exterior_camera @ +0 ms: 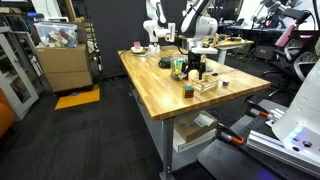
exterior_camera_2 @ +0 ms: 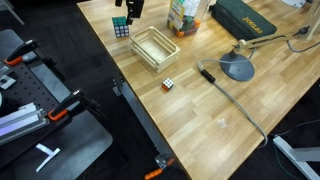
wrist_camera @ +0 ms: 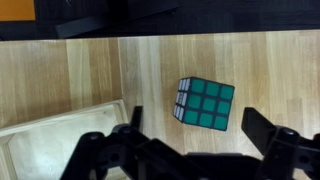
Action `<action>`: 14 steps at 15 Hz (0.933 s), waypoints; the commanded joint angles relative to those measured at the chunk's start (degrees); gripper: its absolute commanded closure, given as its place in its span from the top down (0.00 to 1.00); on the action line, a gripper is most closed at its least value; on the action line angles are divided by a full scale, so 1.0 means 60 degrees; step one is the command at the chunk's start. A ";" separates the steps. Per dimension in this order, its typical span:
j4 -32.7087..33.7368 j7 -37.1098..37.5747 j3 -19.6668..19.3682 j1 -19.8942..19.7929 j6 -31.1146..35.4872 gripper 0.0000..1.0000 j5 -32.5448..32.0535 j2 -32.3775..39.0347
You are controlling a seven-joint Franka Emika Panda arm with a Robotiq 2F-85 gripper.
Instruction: Replace the smaller Rubik's cube in the crate and with the bigger one
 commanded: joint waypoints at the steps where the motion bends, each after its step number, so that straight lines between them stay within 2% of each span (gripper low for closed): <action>1: 0.0096 0.0048 -0.0037 0.0035 -0.0113 1.00 -0.0078 0.0091; 14: 0.0913 0.0540 0.0249 0.0324 -0.0167 1.00 0.0117 0.1460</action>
